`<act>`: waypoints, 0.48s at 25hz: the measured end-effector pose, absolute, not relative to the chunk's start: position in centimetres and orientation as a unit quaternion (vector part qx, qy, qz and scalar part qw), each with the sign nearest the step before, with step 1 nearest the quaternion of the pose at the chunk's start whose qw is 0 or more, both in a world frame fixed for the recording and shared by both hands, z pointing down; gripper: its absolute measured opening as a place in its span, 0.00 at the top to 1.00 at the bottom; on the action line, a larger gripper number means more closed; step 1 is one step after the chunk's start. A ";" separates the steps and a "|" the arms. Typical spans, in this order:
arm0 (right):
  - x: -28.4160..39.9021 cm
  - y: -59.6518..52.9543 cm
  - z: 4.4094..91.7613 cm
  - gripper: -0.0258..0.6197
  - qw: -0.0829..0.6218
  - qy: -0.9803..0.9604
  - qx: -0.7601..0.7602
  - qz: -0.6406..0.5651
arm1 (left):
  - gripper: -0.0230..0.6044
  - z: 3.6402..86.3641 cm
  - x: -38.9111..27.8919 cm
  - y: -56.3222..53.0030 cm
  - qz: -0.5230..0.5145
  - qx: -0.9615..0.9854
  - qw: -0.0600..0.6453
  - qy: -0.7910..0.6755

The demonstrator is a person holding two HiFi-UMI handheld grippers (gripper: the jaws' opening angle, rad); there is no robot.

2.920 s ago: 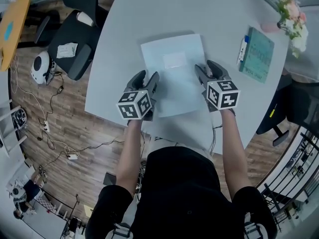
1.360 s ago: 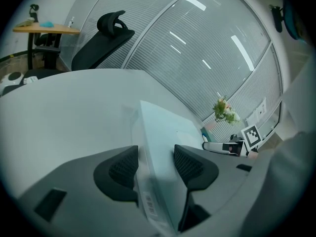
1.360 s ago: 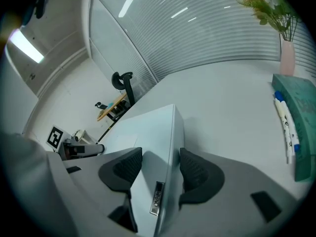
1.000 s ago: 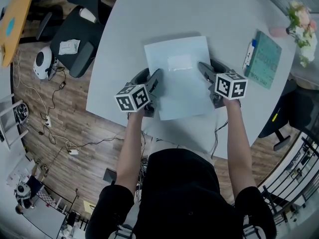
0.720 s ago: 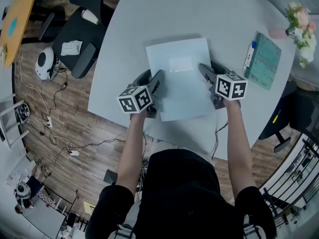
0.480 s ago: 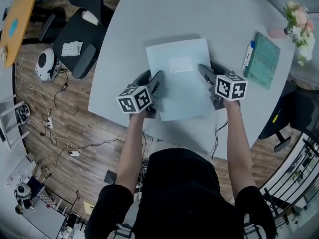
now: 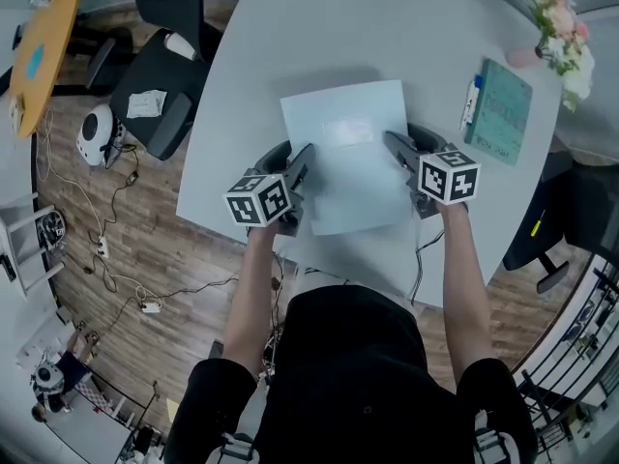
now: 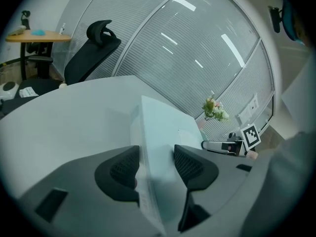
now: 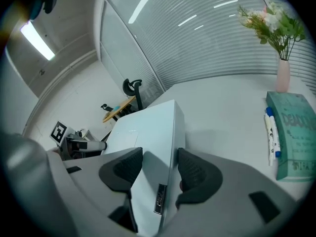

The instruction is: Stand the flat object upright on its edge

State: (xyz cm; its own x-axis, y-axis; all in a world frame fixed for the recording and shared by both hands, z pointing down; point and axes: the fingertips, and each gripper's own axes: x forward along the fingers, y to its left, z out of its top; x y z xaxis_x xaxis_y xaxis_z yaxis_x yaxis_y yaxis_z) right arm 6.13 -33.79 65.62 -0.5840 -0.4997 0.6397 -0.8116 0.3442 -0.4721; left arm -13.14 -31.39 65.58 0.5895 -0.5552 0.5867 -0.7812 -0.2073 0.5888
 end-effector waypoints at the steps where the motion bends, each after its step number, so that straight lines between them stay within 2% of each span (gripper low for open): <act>1: 6.2 -33.5 65.2 0.59 0.196 -0.798 0.411 0.395 | 0.60 65.2 -13.1 -31.0 0.126 0.768 0.452 -0.436; 12: 6.6 -29.3 61.1 0.59 0.204 -0.822 0.408 0.342 | 0.60 61.6 -12.4 -26.9 0.147 0.778 0.423 -0.441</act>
State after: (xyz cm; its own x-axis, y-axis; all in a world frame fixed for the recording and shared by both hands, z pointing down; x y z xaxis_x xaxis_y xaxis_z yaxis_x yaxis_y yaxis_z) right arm 6.65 -29.31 61.14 -0.5849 -0.5304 0.6136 -0.8092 0.4338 -0.3963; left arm -12.40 -26.91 61.64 0.5679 -0.5613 0.6020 -0.8105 -0.2540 0.5277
